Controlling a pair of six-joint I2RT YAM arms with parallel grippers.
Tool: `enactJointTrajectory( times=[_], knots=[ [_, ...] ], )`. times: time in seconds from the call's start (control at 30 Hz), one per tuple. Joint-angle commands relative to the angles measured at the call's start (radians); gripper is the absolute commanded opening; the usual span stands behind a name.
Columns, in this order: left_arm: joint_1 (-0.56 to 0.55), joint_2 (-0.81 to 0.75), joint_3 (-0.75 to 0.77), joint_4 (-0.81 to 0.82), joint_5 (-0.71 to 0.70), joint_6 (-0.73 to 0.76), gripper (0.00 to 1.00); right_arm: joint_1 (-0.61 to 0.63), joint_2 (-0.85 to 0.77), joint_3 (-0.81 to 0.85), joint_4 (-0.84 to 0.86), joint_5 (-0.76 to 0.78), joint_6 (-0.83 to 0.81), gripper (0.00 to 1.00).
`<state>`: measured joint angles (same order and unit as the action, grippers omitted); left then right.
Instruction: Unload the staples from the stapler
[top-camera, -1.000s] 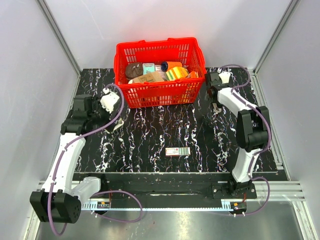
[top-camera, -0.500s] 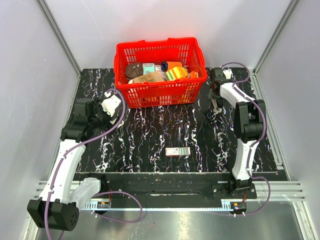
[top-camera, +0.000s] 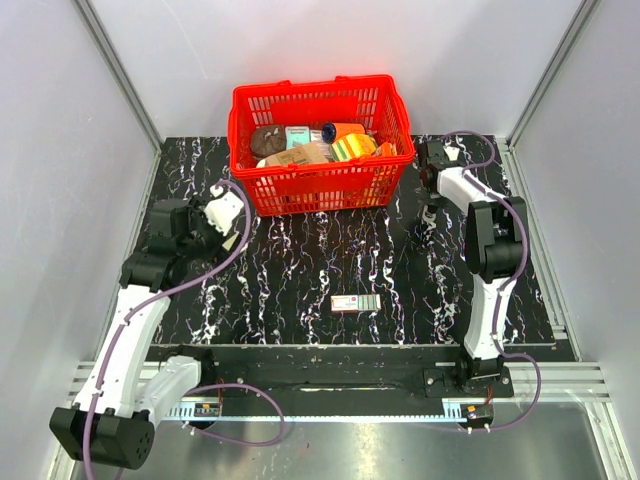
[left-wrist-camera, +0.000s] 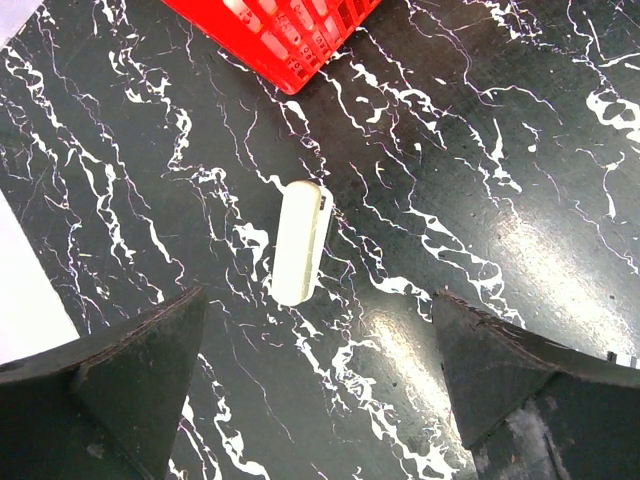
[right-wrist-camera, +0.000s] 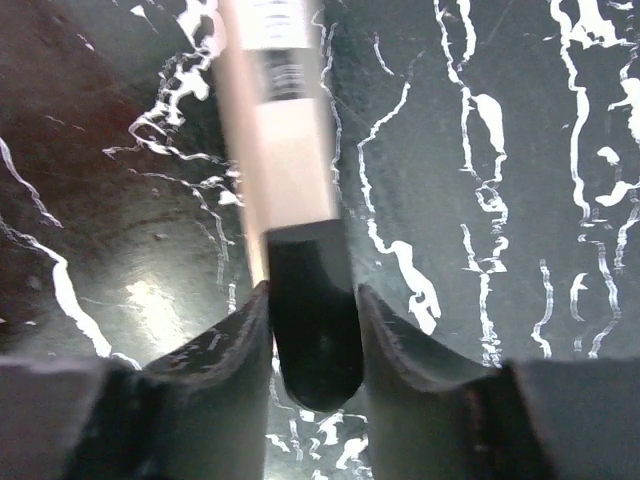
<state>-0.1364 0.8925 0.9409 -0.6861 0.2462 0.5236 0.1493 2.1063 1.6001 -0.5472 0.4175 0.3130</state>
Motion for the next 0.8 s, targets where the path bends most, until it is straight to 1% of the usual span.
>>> enactJointTrajectory(
  times=[0.0,0.03,0.07,0.1,0.23,0.37,0.4,0.5,0.53,0.63,0.77],
  knots=[
    [-0.017,-0.015,0.007,0.028,-0.015,-0.017,0.99,0.001,-0.028,-0.009,0.023,-0.049,0.05,0.29],
    [-0.029,-0.004,0.012,0.02,-0.015,-0.016,0.99,0.001,-0.04,-0.018,0.024,-0.06,0.064,0.21],
    [-0.049,0.008,0.021,0.013,-0.019,-0.019,0.99,0.001,-0.049,-0.031,0.029,-0.075,0.078,0.16],
    [-0.074,0.017,0.028,0.007,-0.027,-0.025,0.99,0.004,-0.069,-0.052,0.038,-0.094,0.09,0.13],
    [-0.199,0.051,0.038,0.008,-0.067,-0.056,0.99,0.041,-0.173,-0.178,0.079,-0.108,0.135,0.09],
    [-0.336,0.1,0.029,0.051,-0.085,-0.08,0.99,0.136,-0.319,-0.308,0.104,-0.12,0.169,0.02],
    [-0.351,0.115,0.027,0.066,-0.078,-0.095,0.99,0.162,-0.353,-0.34,0.108,-0.121,0.19,0.0],
    [-0.368,0.146,0.012,0.16,-0.022,-0.149,0.99,0.248,-0.478,-0.439,0.13,-0.16,0.27,0.0],
    [-0.37,0.163,0.015,0.181,-0.004,-0.175,0.99,0.272,-0.529,-0.489,0.163,-0.187,0.302,0.0],
    [-0.37,0.242,0.056,0.192,0.054,-0.233,0.99,0.34,-0.681,-0.645,0.284,-0.244,0.414,0.0],
    [-0.379,0.322,0.097,0.198,0.126,-0.284,0.99,0.443,-0.814,-0.755,0.352,-0.217,0.535,0.0]
  ],
)
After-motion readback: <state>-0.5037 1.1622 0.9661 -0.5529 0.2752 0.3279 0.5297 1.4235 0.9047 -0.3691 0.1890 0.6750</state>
